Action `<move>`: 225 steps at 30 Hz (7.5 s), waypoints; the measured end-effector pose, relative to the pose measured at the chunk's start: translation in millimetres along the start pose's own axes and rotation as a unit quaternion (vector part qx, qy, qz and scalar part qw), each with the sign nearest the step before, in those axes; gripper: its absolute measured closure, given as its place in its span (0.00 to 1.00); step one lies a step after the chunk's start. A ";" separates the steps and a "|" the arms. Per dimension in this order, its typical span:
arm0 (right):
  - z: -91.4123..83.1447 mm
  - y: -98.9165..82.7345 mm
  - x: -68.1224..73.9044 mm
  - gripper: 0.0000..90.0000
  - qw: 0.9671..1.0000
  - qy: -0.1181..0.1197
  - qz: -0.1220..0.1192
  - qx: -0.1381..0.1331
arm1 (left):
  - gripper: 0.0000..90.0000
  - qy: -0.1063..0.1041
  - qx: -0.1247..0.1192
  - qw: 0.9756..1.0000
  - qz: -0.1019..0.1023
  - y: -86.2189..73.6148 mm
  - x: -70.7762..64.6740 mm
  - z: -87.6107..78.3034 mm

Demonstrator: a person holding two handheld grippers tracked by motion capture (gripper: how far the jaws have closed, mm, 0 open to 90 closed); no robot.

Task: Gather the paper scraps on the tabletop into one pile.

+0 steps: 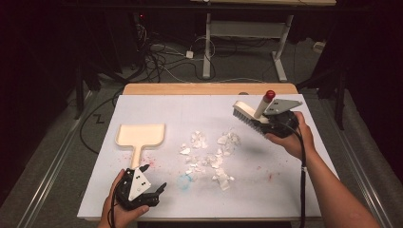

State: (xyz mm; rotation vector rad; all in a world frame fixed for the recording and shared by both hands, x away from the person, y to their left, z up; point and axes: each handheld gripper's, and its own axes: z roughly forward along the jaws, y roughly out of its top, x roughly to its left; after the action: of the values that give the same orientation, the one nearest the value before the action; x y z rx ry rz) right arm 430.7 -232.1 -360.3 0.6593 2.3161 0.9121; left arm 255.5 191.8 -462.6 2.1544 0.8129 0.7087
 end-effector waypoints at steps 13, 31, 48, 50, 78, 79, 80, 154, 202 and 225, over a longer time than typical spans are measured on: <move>83.6 -3.5 10.1 0.75 0.997 -0.037 -0.026 0.067 | 0.21 -0.010 0.016 1.000 0.004 -2.3 0.1 3.0; 35.8 -19.1 81.9 0.75 0.996 0.069 -0.045 0.020 | 0.21 -0.017 0.011 1.000 -0.008 -2.3 -0.2 0.5; -6.7 0.5 100.4 0.75 0.993 0.048 -0.105 -0.020 | 0.20 -0.020 0.002 1.000 -0.007 1.1 0.3 2.6; 1.3 10.8 85.3 0.75 0.993 0.036 -0.104 -0.029 | 0.20 -0.023 0.005 1.000 -0.015 0.6 0.1 2.6; 120.3 46.1 96.4 0.75 0.975 0.135 -0.170 -0.043 | 0.20 -0.026 0.007 0.999 -0.045 -2.7 0.9 3.7; 115.2 43.0 102.8 0.75 0.972 0.154 -0.173 -0.045 | 0.20 -0.030 0.005 0.999 -0.043 -3.0 0.3 3.2; 115.2 43.0 102.8 0.75 0.972 0.154 -0.173 -0.045 | 0.20 -0.030 0.005 0.999 -0.043 -3.0 0.3 3.2; 92.7 39.6 131.8 0.75 0.940 0.240 -0.236 -0.055 | 0.20 -0.058 -0.006 0.998 -0.026 2.3 -2.4 4.1; -79.0 -103.3 83.3 0.75 0.990 -0.078 0.093 0.078 | 0.20 -0.083 -0.002 0.997 0.003 10.1 -9.5 9.4; -1.1 -19.9 150.3 0.75 0.994 -0.023 0.102 0.021 | 0.20 -0.092 -0.002 0.996 0.007 9.2 -7.3 8.6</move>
State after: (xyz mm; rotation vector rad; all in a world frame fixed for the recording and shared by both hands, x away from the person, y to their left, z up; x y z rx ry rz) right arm 316.7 -153.1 -421.4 0.9380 2.2630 0.9307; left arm 259.7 177.8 -462.3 2.1850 0.6987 0.5079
